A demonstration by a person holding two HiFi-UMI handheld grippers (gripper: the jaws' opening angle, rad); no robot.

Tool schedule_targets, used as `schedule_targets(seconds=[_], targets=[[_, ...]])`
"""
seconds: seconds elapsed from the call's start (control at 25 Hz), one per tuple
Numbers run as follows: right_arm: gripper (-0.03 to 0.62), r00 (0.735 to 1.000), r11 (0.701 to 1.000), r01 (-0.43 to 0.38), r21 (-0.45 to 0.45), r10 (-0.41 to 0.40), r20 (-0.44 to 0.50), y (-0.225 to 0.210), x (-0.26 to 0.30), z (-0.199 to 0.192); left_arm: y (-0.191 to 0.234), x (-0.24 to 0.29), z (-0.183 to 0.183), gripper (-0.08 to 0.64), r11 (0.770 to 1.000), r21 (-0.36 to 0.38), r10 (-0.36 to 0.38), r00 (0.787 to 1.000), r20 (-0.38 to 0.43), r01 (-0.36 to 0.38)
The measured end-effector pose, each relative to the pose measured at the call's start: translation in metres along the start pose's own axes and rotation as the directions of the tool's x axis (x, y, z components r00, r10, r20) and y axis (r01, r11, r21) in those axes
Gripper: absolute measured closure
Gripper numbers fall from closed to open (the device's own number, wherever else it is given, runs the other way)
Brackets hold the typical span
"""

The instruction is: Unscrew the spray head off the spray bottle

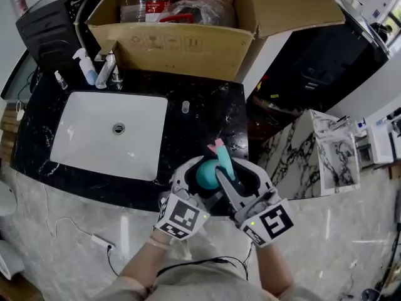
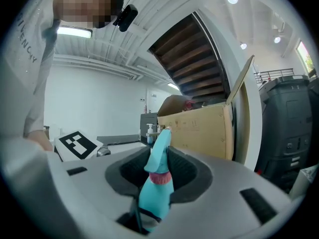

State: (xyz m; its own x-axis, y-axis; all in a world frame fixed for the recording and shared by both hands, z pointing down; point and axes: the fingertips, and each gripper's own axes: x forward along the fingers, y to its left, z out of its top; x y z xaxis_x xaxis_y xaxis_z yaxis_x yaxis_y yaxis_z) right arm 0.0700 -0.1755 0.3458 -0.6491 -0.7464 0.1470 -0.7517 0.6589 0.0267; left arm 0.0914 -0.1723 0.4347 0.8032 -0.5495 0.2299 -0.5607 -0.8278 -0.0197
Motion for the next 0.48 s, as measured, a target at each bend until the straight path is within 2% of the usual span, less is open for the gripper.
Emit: schedule_targets(seconds=[0.24, 0.36, 0.48], targets=[[0.499, 0.999, 0.999, -0.05, -0.015, 0.05, -0.01, -0.0003, 0.0001, 0.0002, -0.0042, 0.0041, -0.0011, 0.218, 0.999, -0.001, -0.04, 0.999, -0.022, 0.04], [0.5, 0.991, 0.99, -0.133, -0.038, 0.132, -0.023, -0.0004, -0.001, -0.0008, -0.0046, 0.0048, -0.0011, 0.219, 0.998, -0.001, -0.058, 0.998, -0.022, 0.058], [0.5, 0.968, 0.966, -0.25, -0.068, 0.247, -0.051, 0.0022, -0.0007, -0.0005, -0.0047, 0.0051, -0.0011, 0.219, 0.998, -0.007, -0.057, 0.998, -0.019, 0.056]])
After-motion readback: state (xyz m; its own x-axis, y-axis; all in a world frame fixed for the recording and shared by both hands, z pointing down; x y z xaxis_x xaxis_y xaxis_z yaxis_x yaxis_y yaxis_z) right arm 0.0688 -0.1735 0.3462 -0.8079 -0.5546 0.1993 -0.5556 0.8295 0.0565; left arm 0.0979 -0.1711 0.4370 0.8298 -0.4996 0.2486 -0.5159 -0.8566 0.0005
